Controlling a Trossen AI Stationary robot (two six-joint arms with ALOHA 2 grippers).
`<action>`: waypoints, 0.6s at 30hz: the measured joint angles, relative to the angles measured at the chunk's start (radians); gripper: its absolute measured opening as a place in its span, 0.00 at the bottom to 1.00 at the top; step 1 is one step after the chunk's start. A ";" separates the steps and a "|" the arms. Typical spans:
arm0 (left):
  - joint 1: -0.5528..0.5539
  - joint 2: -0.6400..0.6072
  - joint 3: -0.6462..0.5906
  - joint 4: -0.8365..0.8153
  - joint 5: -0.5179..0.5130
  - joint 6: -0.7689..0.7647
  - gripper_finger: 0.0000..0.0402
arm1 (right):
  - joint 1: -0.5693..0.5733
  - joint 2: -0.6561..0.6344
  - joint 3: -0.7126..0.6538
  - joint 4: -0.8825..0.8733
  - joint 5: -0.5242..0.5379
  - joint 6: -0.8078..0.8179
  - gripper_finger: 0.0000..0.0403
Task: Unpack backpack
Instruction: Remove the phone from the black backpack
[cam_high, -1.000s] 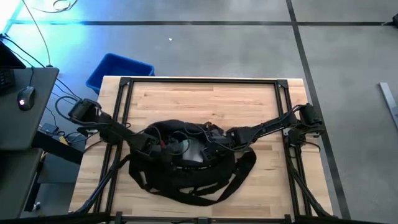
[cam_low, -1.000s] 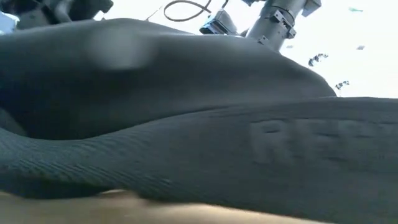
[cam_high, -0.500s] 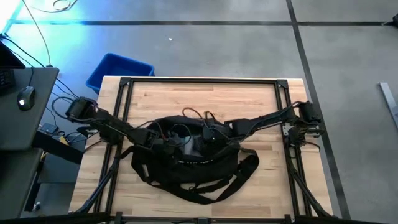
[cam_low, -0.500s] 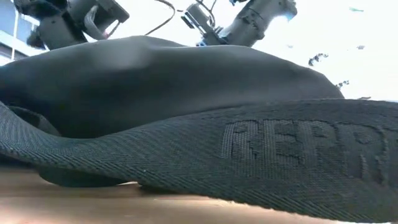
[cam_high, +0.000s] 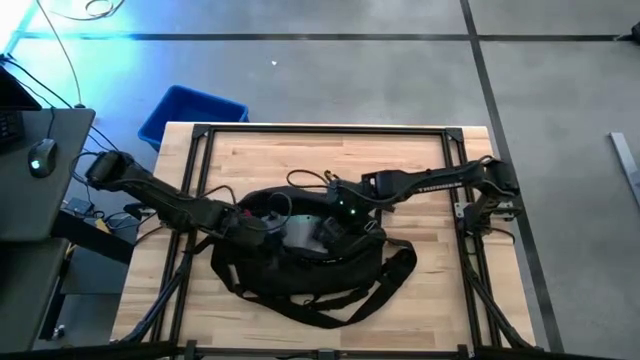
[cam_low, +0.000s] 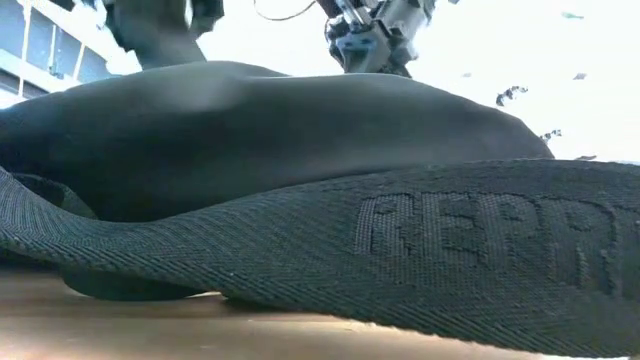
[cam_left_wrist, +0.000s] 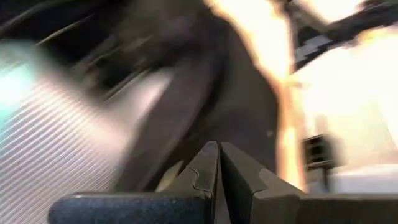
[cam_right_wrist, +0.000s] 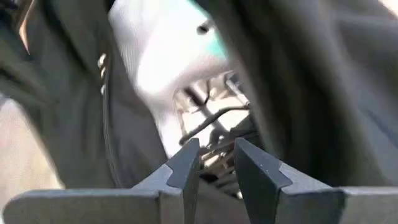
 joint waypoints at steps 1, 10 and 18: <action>0.001 0.014 0.000 0.041 0.009 0.006 0.00 | -0.008 0.004 -0.001 0.018 -0.053 -0.014 0.21; 0.087 0.217 -0.002 0.114 0.004 -0.062 0.00 | -0.029 0.038 -0.001 0.091 -0.138 -0.082 0.41; 0.142 0.316 -0.002 0.202 0.004 -0.171 0.00 | -0.045 0.105 -0.002 0.137 -0.181 -0.112 0.63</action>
